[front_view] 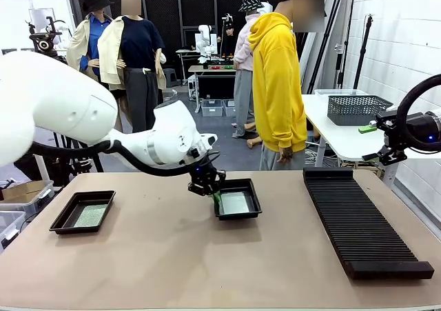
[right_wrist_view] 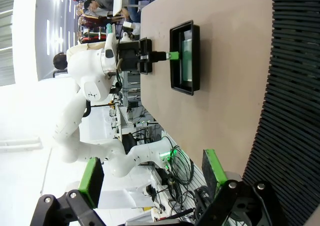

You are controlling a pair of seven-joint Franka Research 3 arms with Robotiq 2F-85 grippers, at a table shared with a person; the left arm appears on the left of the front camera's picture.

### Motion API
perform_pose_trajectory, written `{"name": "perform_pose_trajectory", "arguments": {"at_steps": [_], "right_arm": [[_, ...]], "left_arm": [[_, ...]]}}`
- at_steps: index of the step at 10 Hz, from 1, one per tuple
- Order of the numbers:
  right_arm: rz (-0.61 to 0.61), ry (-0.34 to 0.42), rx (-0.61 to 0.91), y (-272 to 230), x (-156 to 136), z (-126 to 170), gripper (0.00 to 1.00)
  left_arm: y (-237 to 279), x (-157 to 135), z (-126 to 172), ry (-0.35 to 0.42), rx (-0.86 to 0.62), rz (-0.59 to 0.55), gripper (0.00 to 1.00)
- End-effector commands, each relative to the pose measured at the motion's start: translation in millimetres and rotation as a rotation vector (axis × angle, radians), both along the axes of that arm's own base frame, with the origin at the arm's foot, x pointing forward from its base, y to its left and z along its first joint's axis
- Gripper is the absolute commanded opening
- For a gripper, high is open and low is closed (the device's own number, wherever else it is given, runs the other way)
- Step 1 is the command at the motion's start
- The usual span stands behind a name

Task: Inspect and transfer BCBs to ESD trays.
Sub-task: Pick up the ESD tray and place it on the left side of the table.

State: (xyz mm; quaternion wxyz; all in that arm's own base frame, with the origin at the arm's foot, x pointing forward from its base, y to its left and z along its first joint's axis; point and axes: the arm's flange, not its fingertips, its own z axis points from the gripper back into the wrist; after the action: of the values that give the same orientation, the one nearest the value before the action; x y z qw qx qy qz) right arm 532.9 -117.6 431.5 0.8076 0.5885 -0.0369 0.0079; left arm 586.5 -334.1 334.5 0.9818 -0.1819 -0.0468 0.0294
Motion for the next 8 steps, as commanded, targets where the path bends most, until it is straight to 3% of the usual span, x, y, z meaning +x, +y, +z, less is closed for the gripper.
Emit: {"name": "perform_pose_trajectory", "arguments": {"at_steps": [1,4,8], "right_arm": [[-0.001,0.006,0.002,2,-2,-1,1.0],[-0.001,0.006,0.002,2,-2,-1,1.0],[-0.001,0.006,0.002,2,-2,-1,1.0]], "left_arm": [[27,-27,-2,-0.02,-0.025,-0.006,0.0],[70,-45,1,-0.047,-0.004,-0.03,0.0],[133,-42,12,-0.059,0.073,-0.007,0.0]]}}
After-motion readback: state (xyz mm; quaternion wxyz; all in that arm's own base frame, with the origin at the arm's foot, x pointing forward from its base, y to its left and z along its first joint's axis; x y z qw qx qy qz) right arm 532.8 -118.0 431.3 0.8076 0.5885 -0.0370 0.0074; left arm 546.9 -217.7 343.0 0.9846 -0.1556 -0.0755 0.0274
